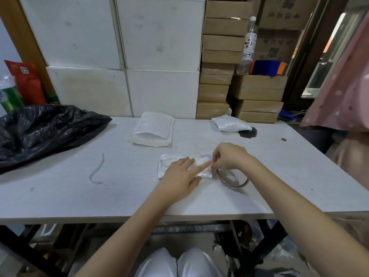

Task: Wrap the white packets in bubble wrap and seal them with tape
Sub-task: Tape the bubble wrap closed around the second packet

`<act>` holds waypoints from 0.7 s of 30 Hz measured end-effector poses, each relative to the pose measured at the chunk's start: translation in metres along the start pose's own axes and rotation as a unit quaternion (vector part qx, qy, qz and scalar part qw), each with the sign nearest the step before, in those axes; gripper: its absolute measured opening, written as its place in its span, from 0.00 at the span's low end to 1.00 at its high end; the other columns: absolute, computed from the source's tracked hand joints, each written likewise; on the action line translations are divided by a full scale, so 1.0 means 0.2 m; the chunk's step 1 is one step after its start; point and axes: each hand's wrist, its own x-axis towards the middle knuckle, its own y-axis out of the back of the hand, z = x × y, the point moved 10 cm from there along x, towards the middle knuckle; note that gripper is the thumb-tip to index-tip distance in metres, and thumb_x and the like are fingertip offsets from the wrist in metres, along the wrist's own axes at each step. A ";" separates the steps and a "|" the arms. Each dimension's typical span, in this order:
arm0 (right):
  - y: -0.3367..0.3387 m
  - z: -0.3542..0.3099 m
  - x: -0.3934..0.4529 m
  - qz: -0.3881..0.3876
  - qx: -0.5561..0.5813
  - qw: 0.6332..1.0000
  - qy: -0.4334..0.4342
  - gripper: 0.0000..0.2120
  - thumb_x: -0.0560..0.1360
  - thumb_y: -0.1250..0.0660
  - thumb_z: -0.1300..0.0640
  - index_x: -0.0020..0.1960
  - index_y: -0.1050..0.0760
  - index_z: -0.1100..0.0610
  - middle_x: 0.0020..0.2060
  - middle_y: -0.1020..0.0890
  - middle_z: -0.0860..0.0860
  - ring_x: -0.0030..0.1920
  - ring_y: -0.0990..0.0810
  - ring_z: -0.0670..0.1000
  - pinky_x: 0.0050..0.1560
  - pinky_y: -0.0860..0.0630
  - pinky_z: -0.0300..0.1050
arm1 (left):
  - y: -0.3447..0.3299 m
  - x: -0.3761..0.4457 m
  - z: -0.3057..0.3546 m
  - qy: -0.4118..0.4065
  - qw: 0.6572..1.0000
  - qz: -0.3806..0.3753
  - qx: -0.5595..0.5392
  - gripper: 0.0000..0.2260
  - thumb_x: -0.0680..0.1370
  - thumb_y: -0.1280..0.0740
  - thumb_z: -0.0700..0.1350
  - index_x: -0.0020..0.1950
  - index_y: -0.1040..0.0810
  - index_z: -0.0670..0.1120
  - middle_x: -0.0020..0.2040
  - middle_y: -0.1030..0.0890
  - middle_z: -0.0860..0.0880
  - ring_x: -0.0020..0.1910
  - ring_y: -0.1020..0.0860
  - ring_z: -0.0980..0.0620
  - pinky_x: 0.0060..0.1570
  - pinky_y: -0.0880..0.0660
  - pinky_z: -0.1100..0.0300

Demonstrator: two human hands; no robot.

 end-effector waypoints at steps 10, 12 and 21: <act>-0.12 0.08 0.03 -0.043 0.140 0.989 0.019 0.06 0.70 0.32 0.56 0.38 0.17 0.55 0.35 0.17 0.48 0.42 0.20 0.50 0.48 0.22 0.46 | -0.01 0.03 0.05 0.029 0.993 0.009 0.115 0.19 0.73 0.44 0.58 0.57 0.20 0.57 0.43 0.20 0.46 0.42 0.21 0.43 0.39 0.24 0.53; -0.12 0.09 0.03 -0.034 0.146 0.989 0.018 0.06 0.69 0.32 0.55 0.37 0.17 0.55 0.33 0.18 0.47 0.40 0.21 0.50 0.48 0.22 0.48 | 0.00 0.03 0.06 0.016 0.993 0.014 0.114 0.19 0.74 0.45 0.58 0.59 0.21 0.57 0.43 0.20 0.46 0.42 0.21 0.42 0.39 0.24 0.53; -0.15 0.09 0.00 -0.032 0.177 0.983 0.023 0.06 0.69 0.32 0.55 0.37 0.17 0.54 0.38 0.15 0.52 0.40 0.19 0.54 0.45 0.21 0.50 | -0.04 0.04 0.08 -0.019 0.990 -0.020 0.140 0.20 0.74 0.46 0.58 0.57 0.20 0.54 0.43 0.21 0.43 0.41 0.21 0.40 0.40 0.23 0.53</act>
